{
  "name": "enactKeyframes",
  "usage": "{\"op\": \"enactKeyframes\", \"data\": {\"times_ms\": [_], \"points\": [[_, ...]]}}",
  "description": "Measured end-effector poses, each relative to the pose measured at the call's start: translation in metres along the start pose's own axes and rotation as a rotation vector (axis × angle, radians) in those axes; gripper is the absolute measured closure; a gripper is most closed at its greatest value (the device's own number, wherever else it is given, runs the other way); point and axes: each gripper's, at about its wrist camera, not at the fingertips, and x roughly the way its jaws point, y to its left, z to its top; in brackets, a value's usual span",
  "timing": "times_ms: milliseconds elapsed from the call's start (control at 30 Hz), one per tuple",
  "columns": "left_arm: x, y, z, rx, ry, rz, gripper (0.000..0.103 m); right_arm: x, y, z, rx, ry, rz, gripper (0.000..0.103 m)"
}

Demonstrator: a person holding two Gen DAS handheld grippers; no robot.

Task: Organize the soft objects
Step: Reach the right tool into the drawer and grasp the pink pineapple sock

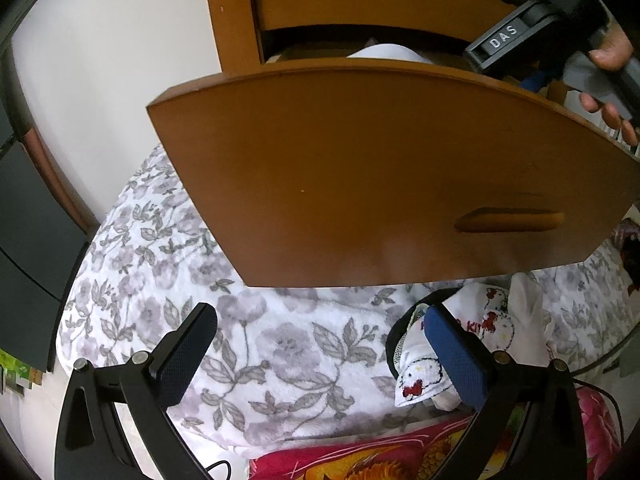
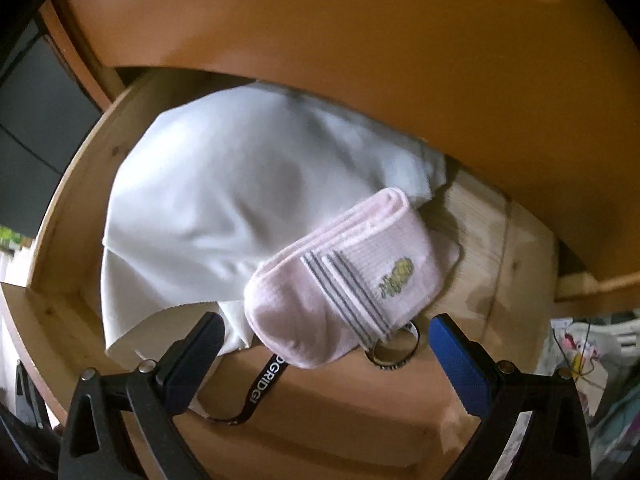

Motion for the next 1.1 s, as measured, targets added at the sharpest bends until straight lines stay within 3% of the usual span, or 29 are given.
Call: {"op": "enactKeyframes", "data": {"times_ms": [200, 467, 633, 1100], "points": [[0.003, 0.0, 0.001, 0.0, 0.009, 0.002, 0.0, 0.017, 0.001, 0.012, -0.028, 0.047, 0.027, 0.0], [0.006, 0.0, 0.001, 0.004, 0.028, -0.004, 0.0, 0.036, 0.001, 0.023, -0.028, 0.087, -0.006, 0.0], [0.009, 0.002, 0.001, -0.002, 0.04, -0.012, 0.0, 0.044, -0.004, 0.032, -0.006, 0.081, 0.001, 0.002], [0.012, 0.0, 0.001, 0.004, 0.05, -0.011, 0.0, 0.03, -0.047, 0.017, 0.081, 0.034, 0.022, 0.043]]}}
